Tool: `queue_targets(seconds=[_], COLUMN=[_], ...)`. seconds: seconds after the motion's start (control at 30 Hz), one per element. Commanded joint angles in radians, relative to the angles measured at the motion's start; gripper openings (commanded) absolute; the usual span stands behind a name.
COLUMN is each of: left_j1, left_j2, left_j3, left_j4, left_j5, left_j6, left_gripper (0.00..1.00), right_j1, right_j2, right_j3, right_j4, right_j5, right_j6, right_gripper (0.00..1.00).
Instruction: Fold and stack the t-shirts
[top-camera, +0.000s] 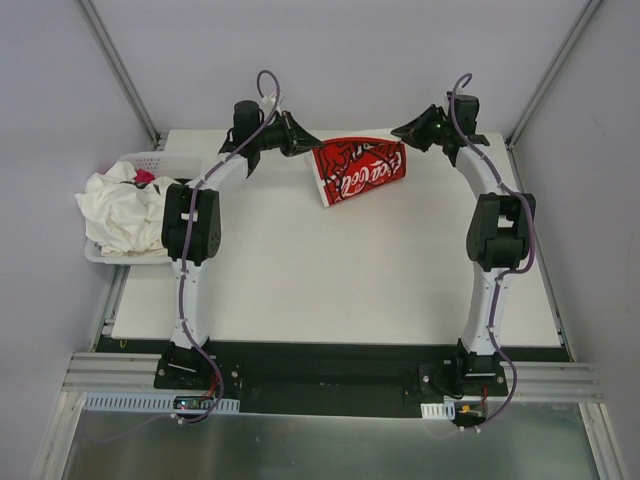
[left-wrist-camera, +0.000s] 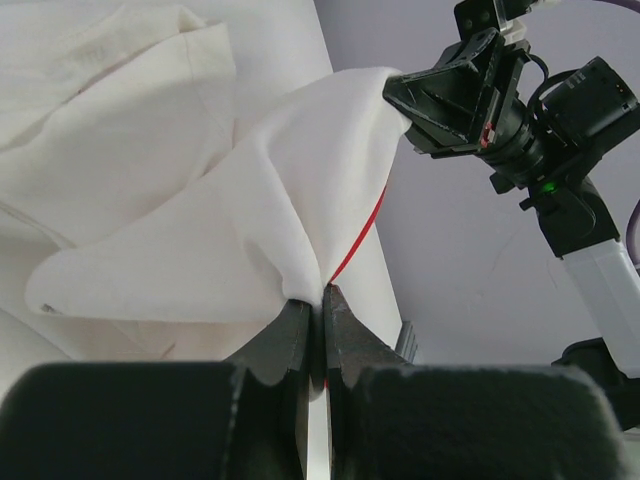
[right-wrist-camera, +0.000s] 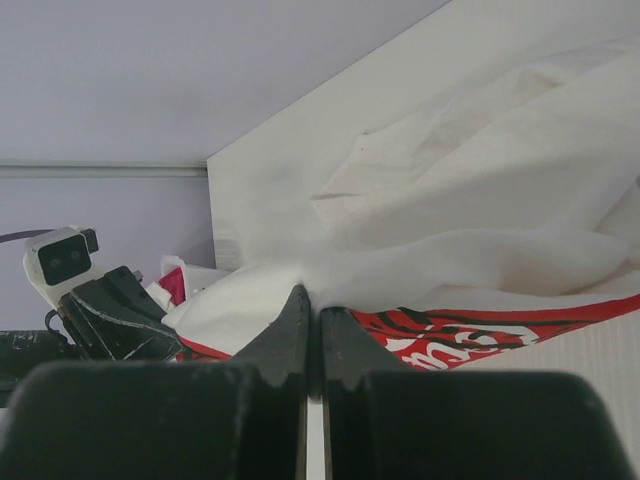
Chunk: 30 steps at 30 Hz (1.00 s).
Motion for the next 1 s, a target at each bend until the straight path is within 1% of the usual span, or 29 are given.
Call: queue_targets(seconds=[0.0,0.2,0.43,0.6,0.83,0.97], left_j1=[0.022,0.033,0.061,0.076,0.085,0.088], left_j2=[0.014,0.093,0.205,0.287,0.324,0.325], left_j3=[0.007,0.034,0.102,0.172,0.227,0.232], left_j4=[0.028,0.070,0.102,0.122,0.114,0.114], left_j5=[0.014,0.023,0.025,0.037,0.037,0.042], left_j6=[-0.001,-0.037,-0.093,-0.140,-0.153,-0.156], left_gripper=[0.00,0.00,0.00,0.00,0.00,0.28], right_j1=[-0.002,0.002,0.007,0.010,0.013,0.012], right_j2=[0.047,0.133,0.298,0.364,0.380,0.372], right_j3=[0.069,0.122,0.274,0.368,0.356,0.334], right_j4=[-0.002,0.001,-0.001,-0.004,0.007,0.013], right_j5=[0.013,0.010,-0.001,0.004,0.021,0.039], right_j6=[-0.001,0.011,0.053,0.077,0.059,0.051], right_gripper=[0.01,0.01,0.01,0.01,0.01,0.01])
